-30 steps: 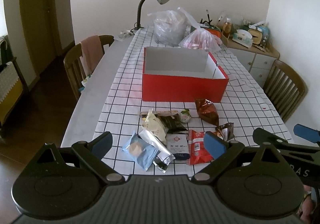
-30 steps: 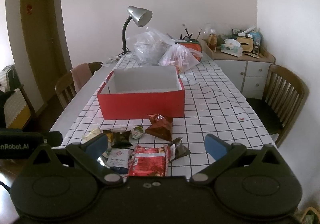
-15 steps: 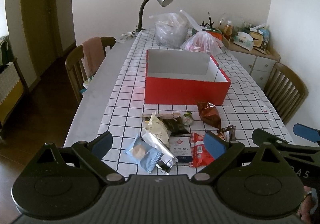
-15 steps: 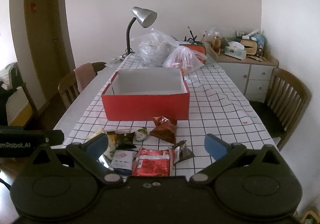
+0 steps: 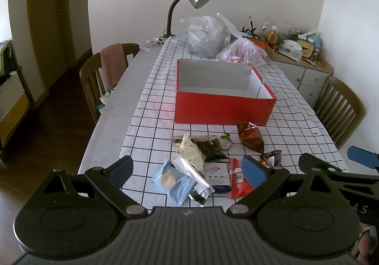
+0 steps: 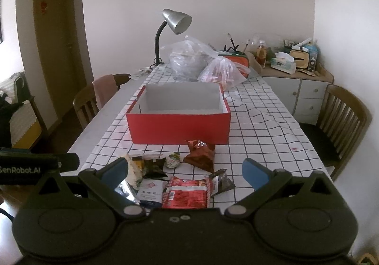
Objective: Organize snacks
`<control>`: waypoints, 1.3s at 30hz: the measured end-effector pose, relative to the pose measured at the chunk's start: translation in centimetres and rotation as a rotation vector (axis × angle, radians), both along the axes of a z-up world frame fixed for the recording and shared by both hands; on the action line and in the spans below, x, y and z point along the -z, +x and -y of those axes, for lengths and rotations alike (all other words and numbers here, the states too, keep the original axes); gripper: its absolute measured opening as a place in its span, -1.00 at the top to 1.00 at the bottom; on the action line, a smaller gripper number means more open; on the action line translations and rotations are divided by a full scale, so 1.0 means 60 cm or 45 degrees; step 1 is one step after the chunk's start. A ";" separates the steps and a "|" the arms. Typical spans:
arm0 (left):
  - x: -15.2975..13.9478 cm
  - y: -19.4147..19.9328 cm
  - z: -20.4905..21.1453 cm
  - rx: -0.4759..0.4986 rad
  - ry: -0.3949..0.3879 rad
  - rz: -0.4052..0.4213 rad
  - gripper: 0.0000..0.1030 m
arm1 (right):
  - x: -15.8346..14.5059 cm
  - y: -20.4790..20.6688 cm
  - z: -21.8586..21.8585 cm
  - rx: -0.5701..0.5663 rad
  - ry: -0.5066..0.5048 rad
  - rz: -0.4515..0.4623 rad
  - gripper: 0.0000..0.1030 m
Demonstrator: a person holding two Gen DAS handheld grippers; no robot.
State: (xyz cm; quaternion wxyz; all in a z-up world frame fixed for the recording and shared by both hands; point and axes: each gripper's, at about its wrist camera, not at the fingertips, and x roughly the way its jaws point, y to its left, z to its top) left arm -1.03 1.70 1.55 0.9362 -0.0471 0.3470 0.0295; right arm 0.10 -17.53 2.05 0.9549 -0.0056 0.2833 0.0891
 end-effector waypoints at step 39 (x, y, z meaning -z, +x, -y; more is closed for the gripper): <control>0.092 0.087 -0.024 -0.027 -0.050 -0.178 -0.91 | 0.109 0.097 0.014 -0.497 -0.159 -0.192 -0.99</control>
